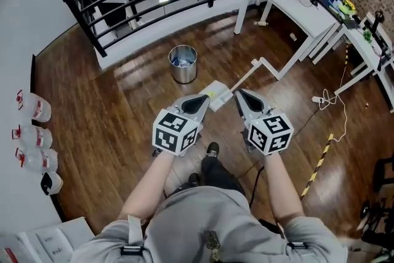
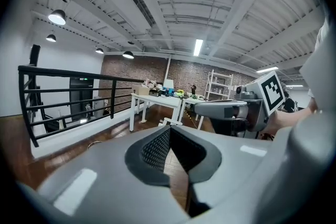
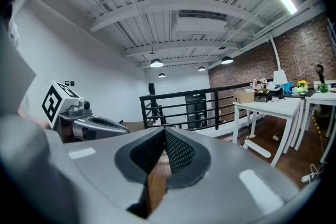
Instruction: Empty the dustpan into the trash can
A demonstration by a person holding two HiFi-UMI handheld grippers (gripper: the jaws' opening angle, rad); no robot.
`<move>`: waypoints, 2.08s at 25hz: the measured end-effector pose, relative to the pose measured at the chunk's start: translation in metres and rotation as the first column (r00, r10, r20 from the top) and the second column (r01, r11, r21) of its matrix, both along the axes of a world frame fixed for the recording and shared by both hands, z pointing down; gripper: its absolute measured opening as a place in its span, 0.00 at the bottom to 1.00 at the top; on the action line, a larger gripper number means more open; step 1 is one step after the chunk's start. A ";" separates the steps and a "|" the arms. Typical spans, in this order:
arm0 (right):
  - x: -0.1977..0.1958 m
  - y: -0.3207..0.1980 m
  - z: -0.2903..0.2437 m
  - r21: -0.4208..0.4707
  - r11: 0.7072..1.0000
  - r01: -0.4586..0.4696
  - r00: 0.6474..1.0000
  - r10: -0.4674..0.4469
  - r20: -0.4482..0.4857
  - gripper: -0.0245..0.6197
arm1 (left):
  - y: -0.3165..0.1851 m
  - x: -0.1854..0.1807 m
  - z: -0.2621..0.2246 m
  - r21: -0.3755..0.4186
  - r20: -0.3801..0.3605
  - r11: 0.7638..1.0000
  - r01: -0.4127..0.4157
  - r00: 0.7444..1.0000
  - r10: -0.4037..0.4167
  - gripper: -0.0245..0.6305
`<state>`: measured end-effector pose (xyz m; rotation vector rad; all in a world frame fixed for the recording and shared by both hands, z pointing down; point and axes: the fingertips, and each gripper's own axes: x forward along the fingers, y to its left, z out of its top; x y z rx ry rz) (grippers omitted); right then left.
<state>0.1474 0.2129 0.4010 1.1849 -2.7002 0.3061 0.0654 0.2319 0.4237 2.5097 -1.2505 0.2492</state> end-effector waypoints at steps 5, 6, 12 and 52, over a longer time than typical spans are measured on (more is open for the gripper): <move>0.012 -0.074 0.018 -0.012 1.000 -0.027 1.000 0.027 0.002 0.04 | -0.077 0.000 0.012 -0.006 -0.001 1.000 0.015 1.000 -0.015 0.04; 0.016 -0.090 0.026 -0.024 0.999 -0.032 0.999 0.032 0.000 0.04 | -0.091 0.002 0.017 -0.009 0.006 1.000 0.014 1.000 -0.014 0.04; 0.042 -0.179 0.051 -0.080 0.995 -0.062 0.998 0.063 0.013 0.08 | -0.176 0.023 0.035 -0.050 0.024 0.999 -0.011 1.000 0.012 0.04; 0.145 -0.369 0.259 -0.279 0.726 -0.629 0.774 0.618 -0.138 0.35 | -0.345 0.044 0.170 -0.306 0.093 0.906 -0.292 0.938 0.333 0.05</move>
